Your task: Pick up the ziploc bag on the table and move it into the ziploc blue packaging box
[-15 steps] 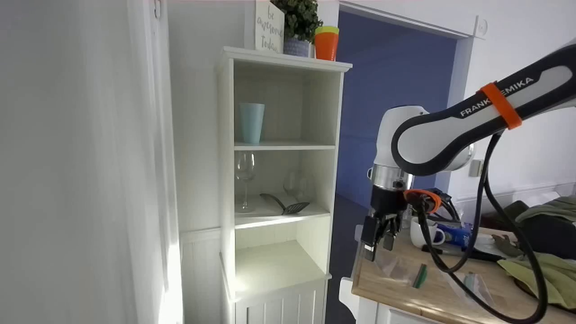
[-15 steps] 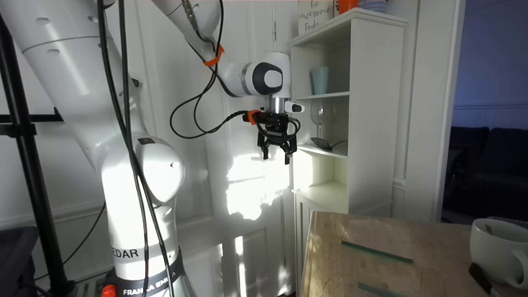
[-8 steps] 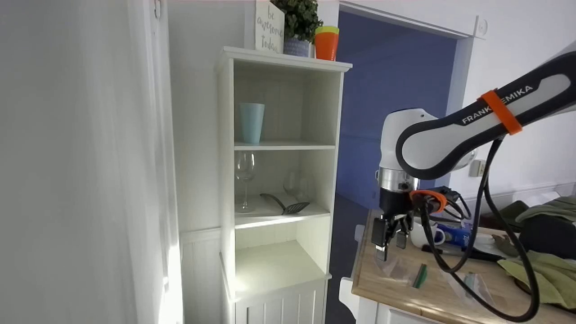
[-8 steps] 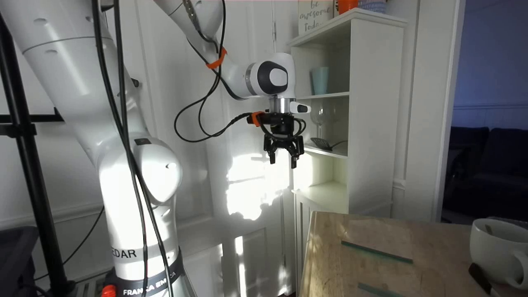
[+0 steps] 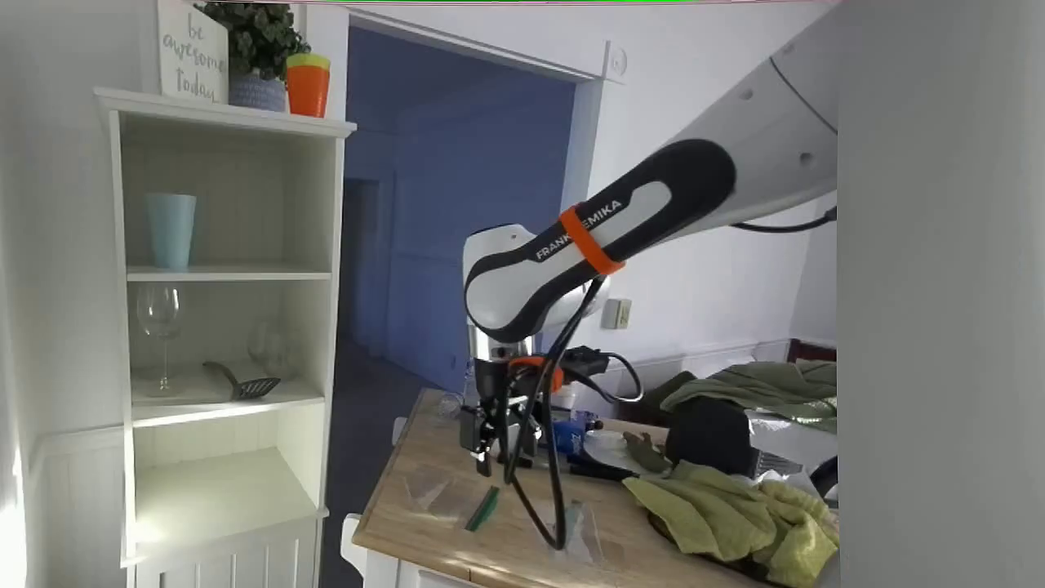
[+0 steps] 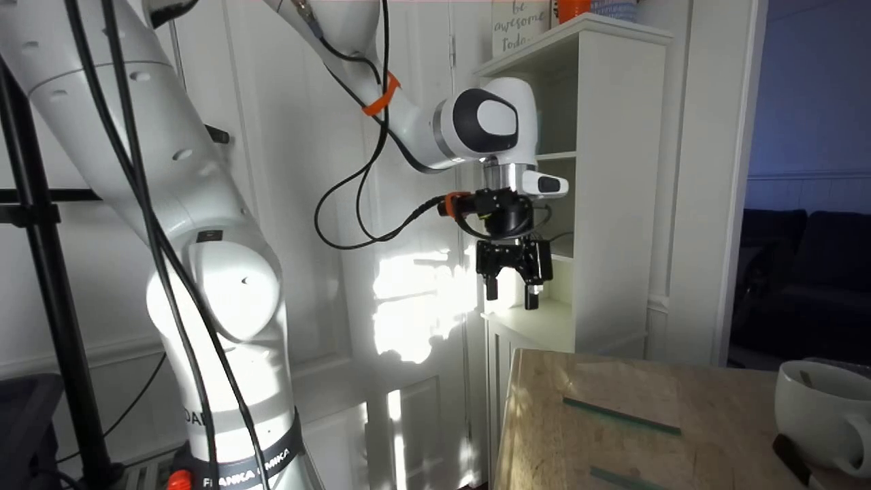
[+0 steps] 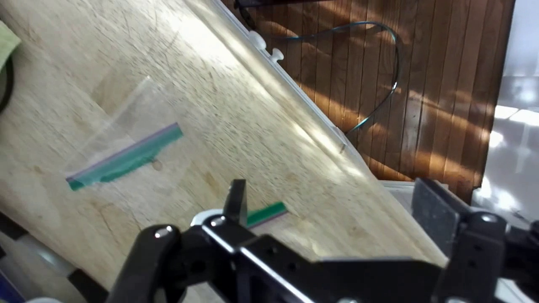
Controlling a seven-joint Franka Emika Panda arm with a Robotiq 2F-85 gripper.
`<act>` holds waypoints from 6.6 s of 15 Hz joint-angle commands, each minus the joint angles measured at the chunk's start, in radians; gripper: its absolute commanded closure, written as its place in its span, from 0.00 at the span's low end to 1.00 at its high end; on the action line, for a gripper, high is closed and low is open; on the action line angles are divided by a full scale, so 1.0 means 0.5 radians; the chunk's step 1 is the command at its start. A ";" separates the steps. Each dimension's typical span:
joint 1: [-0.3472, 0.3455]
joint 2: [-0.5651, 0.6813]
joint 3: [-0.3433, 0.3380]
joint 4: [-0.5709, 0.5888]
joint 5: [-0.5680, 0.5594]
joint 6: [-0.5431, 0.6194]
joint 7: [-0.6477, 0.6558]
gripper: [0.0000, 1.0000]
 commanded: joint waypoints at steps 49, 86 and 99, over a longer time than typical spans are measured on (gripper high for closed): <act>-0.472 1.188 -0.530 0.311 0.719 1.012 -0.109 0.63; -0.747 2.018 -0.705 2.295 1.204 0.258 1.882 0.99; -0.694 2.069 -0.667 2.224 1.100 0.568 2.091 0.99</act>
